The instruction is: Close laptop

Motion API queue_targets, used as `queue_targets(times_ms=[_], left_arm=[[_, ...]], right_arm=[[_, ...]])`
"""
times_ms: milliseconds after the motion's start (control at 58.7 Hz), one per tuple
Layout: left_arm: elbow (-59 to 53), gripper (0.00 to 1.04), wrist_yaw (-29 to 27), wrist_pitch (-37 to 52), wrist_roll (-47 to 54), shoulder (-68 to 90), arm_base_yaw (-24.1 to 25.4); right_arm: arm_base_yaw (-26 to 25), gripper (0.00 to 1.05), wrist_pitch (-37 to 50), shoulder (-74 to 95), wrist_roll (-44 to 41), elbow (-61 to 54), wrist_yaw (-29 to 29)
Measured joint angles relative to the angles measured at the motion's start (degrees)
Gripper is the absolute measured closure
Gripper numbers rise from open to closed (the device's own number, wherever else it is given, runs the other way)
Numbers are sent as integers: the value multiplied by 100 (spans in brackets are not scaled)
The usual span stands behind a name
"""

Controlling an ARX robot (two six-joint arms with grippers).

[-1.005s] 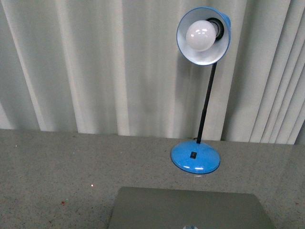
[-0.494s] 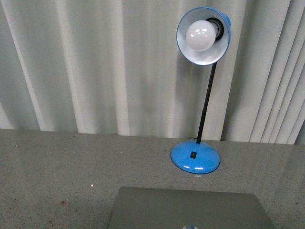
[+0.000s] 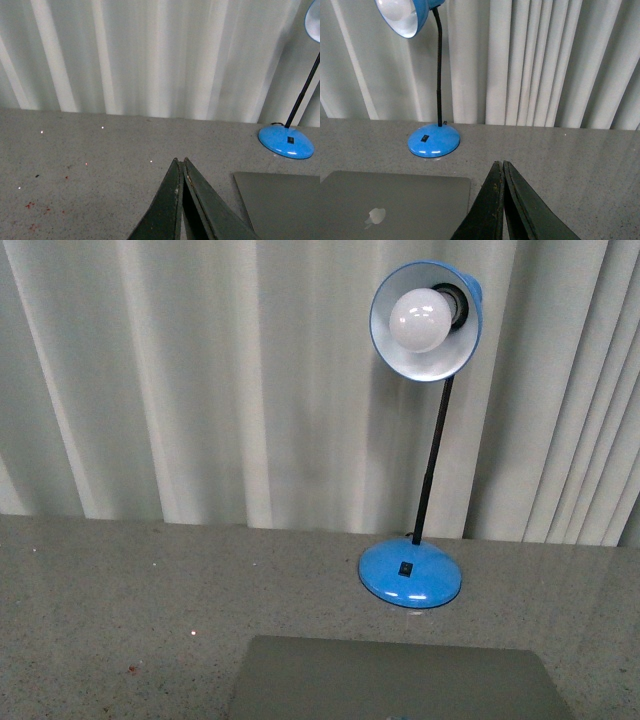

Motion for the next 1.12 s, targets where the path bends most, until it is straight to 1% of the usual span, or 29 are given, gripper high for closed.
queue_targets(times_ms=[170,204,221,256,273,290,358,375,477,494,562,579,596,630,647,699,733,767,1125], left_arm=[[0,101,-4,-31,0,-7,0],[0,101,-4,-31,-2,-7,2],[0,98,-4,-31,-2,-4,2],[0,91,-4,-31,-2,-4,2],[0,89,-4,-31,-2,-4,2],[0,86,-4,-31,-2,-4,2],[0,73,-4,-31,-2,-4,0],[0,70,-4,-31,-2,-7,0],[0,50,-4,-31,-2,-4,2],[0,48,-4,-31,-2,-4,0],[0,31,-4,-31,-2,-7,0],[0,29,-4,-31,-2,-4,2],[0,25,-4,-31,-2,-4,2],[0,18,-4,-31,-2,-4,2],[0,16,-4,-31,-2,-4,0],[0,6,-4,-31,0,-4,0],[0,6,-4,-31,11,-4,2],[0,7,-4,-31,11,-4,0],[0,7,-4,-31,13,-4,0]], right_arm=[[0,102,-4,-2,0,0,0],[0,97,-4,-4,-2,0,0],[0,96,-4,-4,-2,0,0],[0,89,-7,-4,-2,0,2],[0,85,-7,-4,-2,0,2],[0,83,-7,-4,0,0,2],[0,69,-7,-4,0,0,0],[0,67,-7,-4,0,0,0],[0,48,-7,-4,0,0,2],[0,44,-7,-4,0,0,2],[0,28,-7,-4,0,0,0],[0,25,-7,-4,-2,0,2],[0,23,-7,-4,-2,0,0],[0,16,-7,-4,0,0,2],[0,13,-7,-4,0,0,2],[0,5,-7,-4,2,0,2],[0,6,-7,-4,4,0,2],[0,8,-7,-4,0,0,2],[0,7,-7,-4,2,0,0]])
